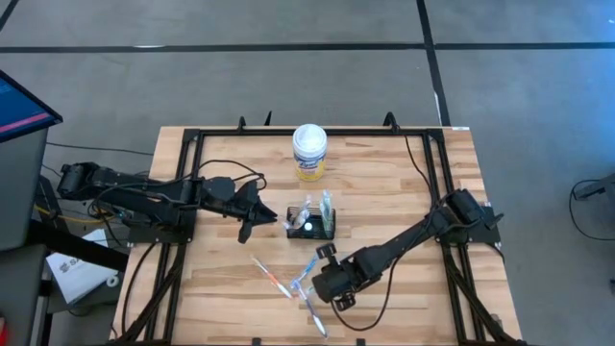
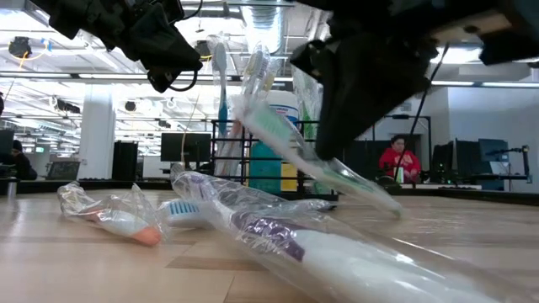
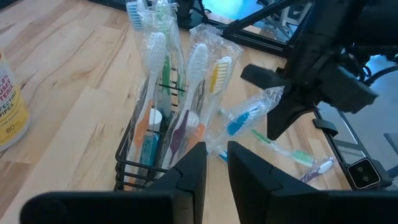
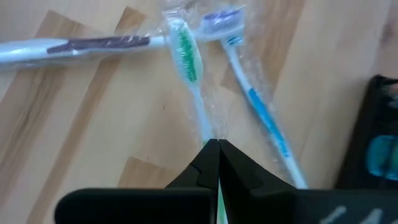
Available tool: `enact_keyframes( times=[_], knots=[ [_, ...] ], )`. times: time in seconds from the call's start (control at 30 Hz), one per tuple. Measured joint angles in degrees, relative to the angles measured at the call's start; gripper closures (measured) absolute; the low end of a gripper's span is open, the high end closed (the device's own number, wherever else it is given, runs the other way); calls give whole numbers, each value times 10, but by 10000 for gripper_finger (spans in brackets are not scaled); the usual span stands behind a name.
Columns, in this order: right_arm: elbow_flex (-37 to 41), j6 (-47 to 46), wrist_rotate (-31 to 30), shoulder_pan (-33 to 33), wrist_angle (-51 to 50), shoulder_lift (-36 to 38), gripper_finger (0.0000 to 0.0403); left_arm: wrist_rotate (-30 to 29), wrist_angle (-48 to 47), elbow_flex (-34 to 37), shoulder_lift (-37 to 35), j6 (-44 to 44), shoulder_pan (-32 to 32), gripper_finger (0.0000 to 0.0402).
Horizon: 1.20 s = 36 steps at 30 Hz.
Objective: Pick & Place toothbrushing station
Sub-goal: Put the green toothbrush into the black mesh organizer
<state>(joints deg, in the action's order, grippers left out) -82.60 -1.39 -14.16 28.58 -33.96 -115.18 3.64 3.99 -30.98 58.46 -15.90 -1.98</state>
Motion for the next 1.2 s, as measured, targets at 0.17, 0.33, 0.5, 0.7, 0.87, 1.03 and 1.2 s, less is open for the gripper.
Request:
enact_keyframes(
  times=[0.17, 0.33, 0.5, 0.7, 0.87, 1.03, 1.2],
  knots=[
    [-30, 3, -18, -6, -16, 0, 403, 1, 0, 0, 0, 6, -1, 342],
    [-51, 14, -24, -10, -24, 0, 403, 2, 6, 0, 0, 36, -19, 342],
    [-72, 22, -26, -18, -23, 0, 403, 2, 17, 0, 0, 59, -46, 342],
    [-98, 36, -31, -28, -23, 0, 403, 1, 27, 0, 0, 83, -77, 342],
    [-115, 45, -39, -36, -33, 0, 403, 0, 31, 0, 0, 86, -101, 342],
    [-131, 44, -39, -44, -34, 0, 403, 0, 36, 0, 0, 100, -120, 342],
    [-151, 49, -39, -48, -38, 0, 403, 0, 42, 0, 0, 130, -131, 342]
  ],
)
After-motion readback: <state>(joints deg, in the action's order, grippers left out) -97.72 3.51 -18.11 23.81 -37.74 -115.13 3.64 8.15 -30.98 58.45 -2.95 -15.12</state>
